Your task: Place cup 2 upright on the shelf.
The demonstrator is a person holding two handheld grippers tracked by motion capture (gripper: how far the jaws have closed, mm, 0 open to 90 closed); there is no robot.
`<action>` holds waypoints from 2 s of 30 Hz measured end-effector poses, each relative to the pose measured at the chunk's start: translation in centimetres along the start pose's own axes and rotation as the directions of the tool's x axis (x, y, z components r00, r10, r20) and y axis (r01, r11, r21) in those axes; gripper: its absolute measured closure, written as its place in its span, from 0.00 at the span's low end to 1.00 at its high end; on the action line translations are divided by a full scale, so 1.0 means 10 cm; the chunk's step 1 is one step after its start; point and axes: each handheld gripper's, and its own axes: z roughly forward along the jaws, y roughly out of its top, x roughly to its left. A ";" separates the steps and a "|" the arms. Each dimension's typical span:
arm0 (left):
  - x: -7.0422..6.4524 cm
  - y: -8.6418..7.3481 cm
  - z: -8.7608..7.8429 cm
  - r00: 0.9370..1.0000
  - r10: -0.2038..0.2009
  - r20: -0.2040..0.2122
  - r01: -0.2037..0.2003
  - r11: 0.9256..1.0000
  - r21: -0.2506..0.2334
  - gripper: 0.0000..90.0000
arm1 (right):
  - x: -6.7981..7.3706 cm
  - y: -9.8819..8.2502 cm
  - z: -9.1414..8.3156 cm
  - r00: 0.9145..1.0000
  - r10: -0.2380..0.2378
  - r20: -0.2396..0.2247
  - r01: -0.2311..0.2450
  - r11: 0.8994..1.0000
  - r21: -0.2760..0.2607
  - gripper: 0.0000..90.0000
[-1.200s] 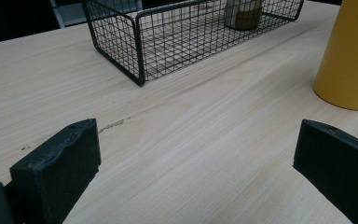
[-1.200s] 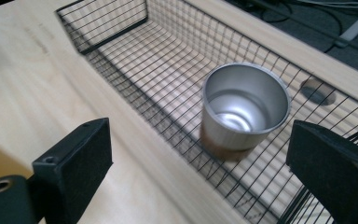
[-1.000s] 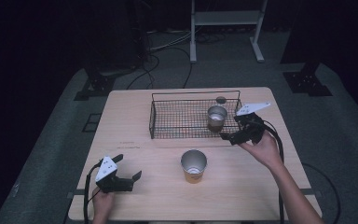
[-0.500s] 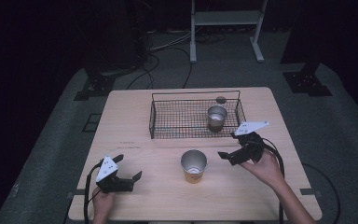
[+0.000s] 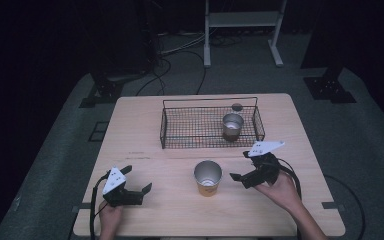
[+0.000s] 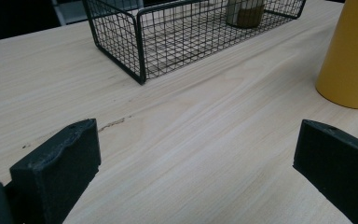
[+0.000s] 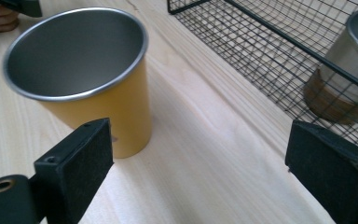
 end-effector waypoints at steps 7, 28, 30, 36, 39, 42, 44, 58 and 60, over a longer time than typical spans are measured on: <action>0.00 0.00 0.00 1.000 0.000 0.000 0.000 1.000 -0.001 0.00 | 0.13 -0.04 0.00 1.000 -0.023 -0.018 0.023 1.000 0.003 0.07; 0.00 0.00 0.00 1.000 0.000 0.000 0.000 1.000 0.001 0.00 | 0.48 -0.07 0.02 0.994 -0.081 -0.078 0.080 0.997 -0.009 0.07; 0.00 0.00 0.00 1.000 0.001 0.000 -0.001 1.000 0.001 0.00 | 0.49 -0.08 0.04 0.993 -0.080 -0.089 0.079 0.997 -0.011 0.07; 0.00 0.00 0.00 1.000 0.001 0.001 -0.001 1.000 0.000 0.00 | 0.53 -0.08 0.09 0.992 -0.072 -0.103 0.071 0.997 -0.011 0.05; 0.00 0.00 0.00 1.000 0.001 0.001 -0.001 1.000 0.000 0.00 | 0.55 -0.06 0.11 0.992 -0.072 -0.105 0.071 0.997 -0.012 0.04; 0.00 0.00 0.00 1.000 0.001 0.001 -0.001 1.000 0.000 0.00 | 0.55 -0.05 0.14 0.992 -0.073 -0.107 0.072 0.997 -0.010 0.03; 0.00 0.00 0.00 1.000 0.001 0.001 -0.001 1.000 -0.001 0.00 | 0.55 -0.03 0.16 0.992 -0.070 -0.107 0.069 0.998 -0.008 0.03; 0.00 0.00 0.00 1.000 0.002 0.002 -0.002 1.000 -0.002 0.00 | 0.55 0.03 0.30 0.992 -0.058 -0.108 0.057 0.998 -0.004 0.02; 0.00 0.00 -0.01 1.000 0.002 0.002 -0.002 1.000 -0.003 0.00 | 0.55 0.05 0.32 0.992 -0.056 -0.109 0.056 0.998 -0.004 0.02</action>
